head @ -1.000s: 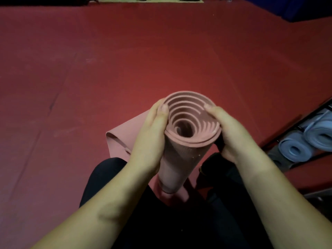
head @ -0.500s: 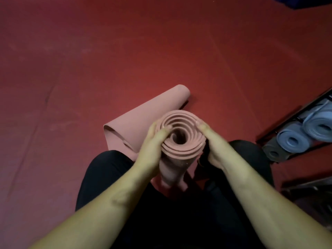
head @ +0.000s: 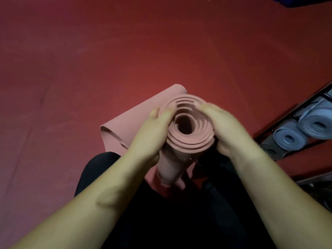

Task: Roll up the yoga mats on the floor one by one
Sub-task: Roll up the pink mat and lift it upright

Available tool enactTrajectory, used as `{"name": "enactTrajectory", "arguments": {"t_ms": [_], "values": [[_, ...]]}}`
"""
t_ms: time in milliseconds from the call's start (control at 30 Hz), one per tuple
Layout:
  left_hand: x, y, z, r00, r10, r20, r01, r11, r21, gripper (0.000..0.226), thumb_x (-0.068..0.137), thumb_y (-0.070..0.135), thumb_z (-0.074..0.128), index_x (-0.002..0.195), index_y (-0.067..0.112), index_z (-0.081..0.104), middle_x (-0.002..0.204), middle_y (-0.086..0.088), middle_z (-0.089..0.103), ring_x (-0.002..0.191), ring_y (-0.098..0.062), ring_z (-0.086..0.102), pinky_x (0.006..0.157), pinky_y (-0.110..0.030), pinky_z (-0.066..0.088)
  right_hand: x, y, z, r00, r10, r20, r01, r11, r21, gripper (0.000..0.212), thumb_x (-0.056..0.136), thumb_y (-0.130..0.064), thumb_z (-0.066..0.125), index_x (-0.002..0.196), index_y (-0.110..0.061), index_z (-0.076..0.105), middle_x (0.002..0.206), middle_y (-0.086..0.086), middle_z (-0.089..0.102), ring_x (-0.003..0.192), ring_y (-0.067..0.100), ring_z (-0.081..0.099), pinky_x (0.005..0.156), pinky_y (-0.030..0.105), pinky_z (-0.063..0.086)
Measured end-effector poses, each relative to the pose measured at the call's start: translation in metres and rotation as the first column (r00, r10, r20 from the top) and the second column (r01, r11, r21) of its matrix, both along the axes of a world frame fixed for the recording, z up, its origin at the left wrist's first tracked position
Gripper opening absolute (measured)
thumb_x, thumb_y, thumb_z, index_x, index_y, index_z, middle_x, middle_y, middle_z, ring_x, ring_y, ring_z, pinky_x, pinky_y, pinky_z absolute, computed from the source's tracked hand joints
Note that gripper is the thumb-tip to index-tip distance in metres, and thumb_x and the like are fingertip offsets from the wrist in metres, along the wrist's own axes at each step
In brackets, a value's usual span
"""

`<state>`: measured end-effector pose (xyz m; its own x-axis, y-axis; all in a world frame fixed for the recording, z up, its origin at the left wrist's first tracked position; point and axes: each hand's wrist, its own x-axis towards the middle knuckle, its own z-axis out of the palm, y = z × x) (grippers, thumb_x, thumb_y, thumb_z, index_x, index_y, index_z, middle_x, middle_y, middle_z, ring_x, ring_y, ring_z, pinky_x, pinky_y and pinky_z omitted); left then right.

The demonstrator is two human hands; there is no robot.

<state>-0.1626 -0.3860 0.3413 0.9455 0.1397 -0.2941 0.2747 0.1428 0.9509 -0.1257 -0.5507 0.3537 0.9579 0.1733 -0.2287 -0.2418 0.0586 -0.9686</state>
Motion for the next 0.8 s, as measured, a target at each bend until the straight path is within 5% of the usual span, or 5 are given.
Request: {"name": "enactTrajectory", "arguments": {"t_ms": [167,367,533,667,800], "values": [[-0.013,-0.003,-0.026,0.999,-0.032,-0.021,0.031,0.999,-0.030,0.056,0.079,0.068,0.060,0.121,0.032,0.064,0.119,0.008,0.070,0.117,-0.014,0.063,0.105,-0.047,0.045,-0.008,-0.008,-0.030,0.996,0.089,-0.013,-0.090,0.992,-0.084,0.047,0.081,-0.054,0.070,0.118,-0.026,0.068,0.118,-0.006,0.071,0.116,0.014,0.064,0.107,0.045,0.044],[0.013,-0.008,-0.021,0.999,0.031,-0.031,-0.035,0.990,-0.134,0.010,0.100,0.022,0.056,0.106,0.022,0.064,0.104,0.007,0.075,0.108,-0.012,0.067,0.106,-0.040,0.046,0.013,0.006,-0.039,1.000,-0.008,-0.025,0.006,0.998,-0.069,0.018,0.088,-0.025,0.072,0.105,-0.021,0.070,0.104,-0.001,0.075,0.105,0.017,0.069,0.105,0.046,0.047],[0.012,-0.005,-0.011,1.000,-0.011,0.029,0.011,1.000,-0.014,0.034,0.089,0.050,0.057,0.116,0.029,0.062,0.112,0.009,0.072,0.110,-0.008,0.065,0.098,-0.035,0.050,0.018,-0.004,-0.027,0.998,-0.046,0.038,0.047,0.998,-0.044,0.022,0.087,-0.028,0.073,0.107,-0.019,0.069,0.102,0.002,0.075,0.101,0.019,0.070,0.095,0.039,0.054],[0.016,-0.010,-0.035,1.000,-0.005,0.006,0.004,0.997,0.075,0.018,0.095,0.037,0.062,0.112,0.033,0.058,0.103,0.019,0.066,0.105,-0.007,0.062,0.098,-0.029,0.047,0.019,-0.004,-0.051,0.999,0.037,-0.037,-0.039,0.998,-0.051,0.064,0.073,-0.055,0.079,0.123,-0.017,0.065,0.119,0.004,0.071,0.115,0.022,0.065,0.108,0.047,0.044],[0.041,-0.011,-0.042,0.999,-0.050,0.010,0.049,0.992,0.115,0.024,0.099,0.026,0.058,0.122,0.028,0.060,0.114,0.008,0.070,0.108,-0.007,0.064,0.103,-0.035,0.048,0.039,-0.005,-0.056,0.994,0.015,-0.104,-0.019,0.999,-0.043,0.061,0.077,-0.047,0.075,0.123,-0.010,0.065,0.117,0.009,0.071,0.113,0.024,0.066,0.108,0.047,0.044]]}}
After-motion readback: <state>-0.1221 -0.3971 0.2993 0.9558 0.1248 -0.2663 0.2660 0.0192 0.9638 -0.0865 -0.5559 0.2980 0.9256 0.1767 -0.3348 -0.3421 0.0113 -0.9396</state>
